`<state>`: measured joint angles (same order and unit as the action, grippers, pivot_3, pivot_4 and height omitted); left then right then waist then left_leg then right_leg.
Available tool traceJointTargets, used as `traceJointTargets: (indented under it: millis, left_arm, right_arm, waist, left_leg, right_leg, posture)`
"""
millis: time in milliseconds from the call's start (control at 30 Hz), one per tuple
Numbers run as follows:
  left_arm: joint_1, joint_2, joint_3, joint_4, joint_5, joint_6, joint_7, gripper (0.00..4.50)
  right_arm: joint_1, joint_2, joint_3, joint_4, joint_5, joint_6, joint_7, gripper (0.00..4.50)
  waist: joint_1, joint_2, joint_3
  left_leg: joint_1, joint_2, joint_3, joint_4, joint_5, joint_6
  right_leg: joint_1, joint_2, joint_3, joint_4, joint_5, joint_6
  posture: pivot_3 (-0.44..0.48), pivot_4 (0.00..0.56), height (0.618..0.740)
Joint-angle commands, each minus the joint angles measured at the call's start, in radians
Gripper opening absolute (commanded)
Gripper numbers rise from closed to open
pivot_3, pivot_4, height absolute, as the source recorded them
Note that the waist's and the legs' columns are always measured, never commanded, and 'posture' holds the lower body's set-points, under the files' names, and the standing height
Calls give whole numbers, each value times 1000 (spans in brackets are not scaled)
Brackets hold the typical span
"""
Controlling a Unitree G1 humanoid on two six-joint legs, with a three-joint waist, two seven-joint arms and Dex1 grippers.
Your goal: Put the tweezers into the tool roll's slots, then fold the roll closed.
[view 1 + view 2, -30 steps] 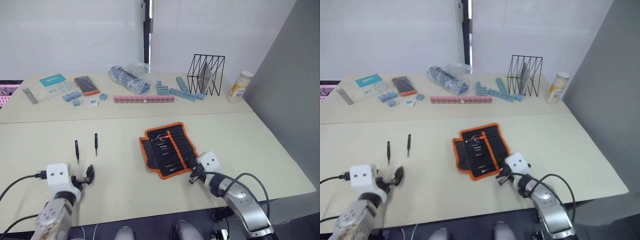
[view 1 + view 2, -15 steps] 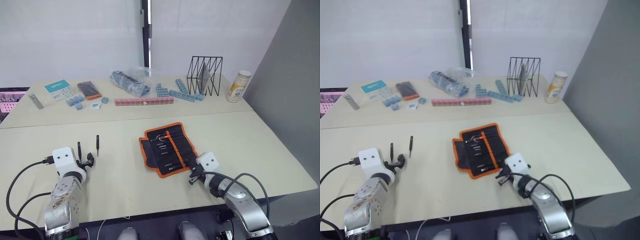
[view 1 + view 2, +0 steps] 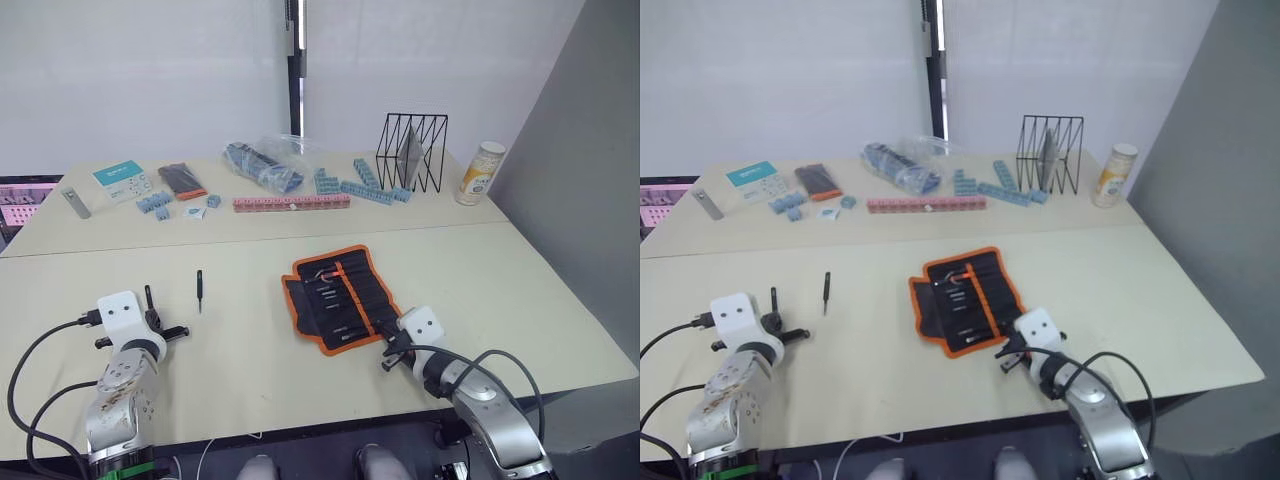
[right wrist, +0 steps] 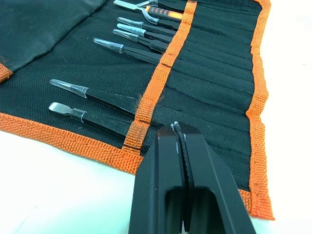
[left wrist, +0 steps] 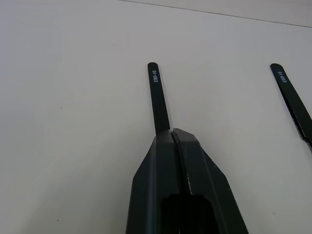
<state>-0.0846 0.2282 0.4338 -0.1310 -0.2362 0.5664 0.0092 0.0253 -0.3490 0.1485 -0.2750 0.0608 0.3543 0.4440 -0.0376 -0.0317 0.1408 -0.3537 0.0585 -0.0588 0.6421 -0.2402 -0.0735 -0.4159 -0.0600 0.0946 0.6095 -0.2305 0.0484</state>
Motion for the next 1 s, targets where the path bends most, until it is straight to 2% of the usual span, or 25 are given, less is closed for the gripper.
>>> traceJointTargets:
  millis: [33,233,367,467,600,733,900,1000]
  left_arm:
    - [1,-10,-42,39,-14,31,-30,12]
    - [-16,31,-2,19,-14,-5,-41,12]
    - [-32,76,10,-5,-7,-54,-62,12]
    - [-30,77,24,-24,-17,-65,-60,12]
    - [2,67,40,-79,-18,-84,-49,12]
    - [49,53,49,-178,-37,-94,-52,1103]
    - [119,41,72,-284,-58,-40,-29,2784]
    - [150,28,96,-280,-77,20,-9,2784]
  right_arm:
    - [26,-11,16,24,-12,44,3,0]
    - [35,-11,19,12,-13,53,1,0]
    - [39,-11,22,12,-14,56,1,0]
    - [41,-12,23,11,-14,58,1,0]
    - [42,-14,25,14,-16,58,4,0]
    - [41,-17,25,15,-17,59,9,0]
    - [44,-25,24,7,-13,67,17,0]
    - [43,-27,27,7,-11,70,19,0]
  waist:
    - [0,0,0]
    - [-4,-2,1]
    - [-10,-14,8]
    - [-11,-18,8]
    - [-12,-21,9]
    - [-11,-22,10]
    - [-9,-22,12]
    - [-9,-22,12]
  left_leg:
    - [0,0,0,0,0,0]
    - [-1,0,0,0,0,-1]
    - [-4,0,0,-2,0,-1]
    - [-13,1,0,-2,4,6]
    - [-15,1,0,-2,1,5]
    - [-15,1,0,-3,-1,5]
    - [-15,1,0,-3,-1,5]
    - [-14,1,0,-3,-1,5]
  right_leg:
    - [0,0,0,0,0,0]
    - [-2,0,0,-1,0,0]
    - [-5,0,0,-1,0,0]
    - [-7,1,1,0,3,4]
    - [-8,1,1,0,4,6]
    - [-8,1,2,0,4,5]
    - [-8,1,2,-1,3,5]
    - [-8,1,2,-2,3,5]
  posture:
    - [0,150,738]
    - [0,150,738]
    - [0,150,738]
    - [0,150,738]
    - [0,150,738]
    - [0,150,738]
    - [0,150,738]
    - [0,150,738]
